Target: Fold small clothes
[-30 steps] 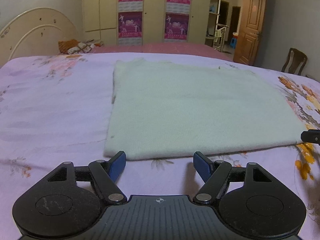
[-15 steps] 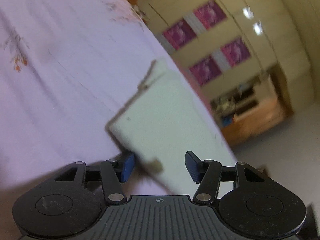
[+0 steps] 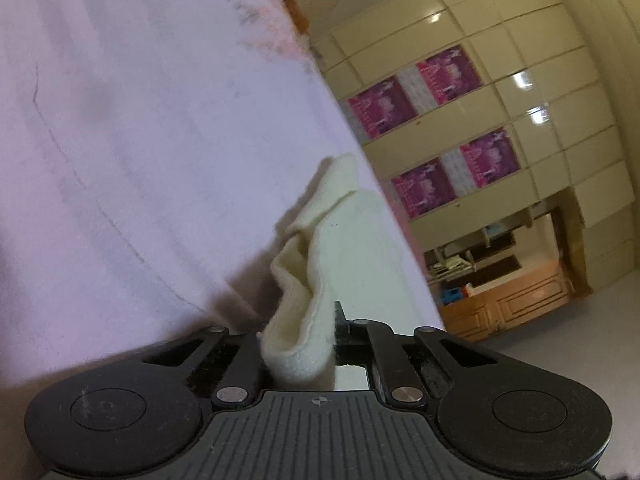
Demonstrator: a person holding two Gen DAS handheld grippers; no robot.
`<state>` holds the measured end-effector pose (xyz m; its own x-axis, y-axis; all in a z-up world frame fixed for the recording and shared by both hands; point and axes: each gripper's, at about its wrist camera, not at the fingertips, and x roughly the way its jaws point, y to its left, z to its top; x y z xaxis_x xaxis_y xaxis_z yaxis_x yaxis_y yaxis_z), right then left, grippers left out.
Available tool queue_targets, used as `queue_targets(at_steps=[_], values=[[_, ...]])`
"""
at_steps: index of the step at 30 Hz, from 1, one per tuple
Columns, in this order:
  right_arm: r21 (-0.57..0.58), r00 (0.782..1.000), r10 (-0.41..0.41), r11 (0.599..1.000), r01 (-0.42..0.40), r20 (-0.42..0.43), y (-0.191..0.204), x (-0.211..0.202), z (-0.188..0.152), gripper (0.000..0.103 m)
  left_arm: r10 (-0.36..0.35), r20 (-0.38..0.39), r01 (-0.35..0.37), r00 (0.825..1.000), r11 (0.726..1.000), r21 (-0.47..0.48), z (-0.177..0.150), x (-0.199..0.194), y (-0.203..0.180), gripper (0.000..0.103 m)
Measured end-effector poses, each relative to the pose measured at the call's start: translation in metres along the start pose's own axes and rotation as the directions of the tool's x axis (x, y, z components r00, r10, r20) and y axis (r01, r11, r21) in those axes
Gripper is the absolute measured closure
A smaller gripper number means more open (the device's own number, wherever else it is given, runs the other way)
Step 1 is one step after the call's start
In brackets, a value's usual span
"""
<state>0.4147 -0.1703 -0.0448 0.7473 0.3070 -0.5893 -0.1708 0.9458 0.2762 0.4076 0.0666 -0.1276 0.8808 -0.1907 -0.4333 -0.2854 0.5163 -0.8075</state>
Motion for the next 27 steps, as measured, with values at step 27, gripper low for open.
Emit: queue_targets(at_steps=[27], values=[[0.322, 0.992, 0.029, 0.944, -0.067, 0.123, -0.085, -0.029, 0.001, 0.096, -0.014, -0.201, 0.164, 0.979, 0.639, 0.752, -0.033, 0.024, -0.224, 0.096]])
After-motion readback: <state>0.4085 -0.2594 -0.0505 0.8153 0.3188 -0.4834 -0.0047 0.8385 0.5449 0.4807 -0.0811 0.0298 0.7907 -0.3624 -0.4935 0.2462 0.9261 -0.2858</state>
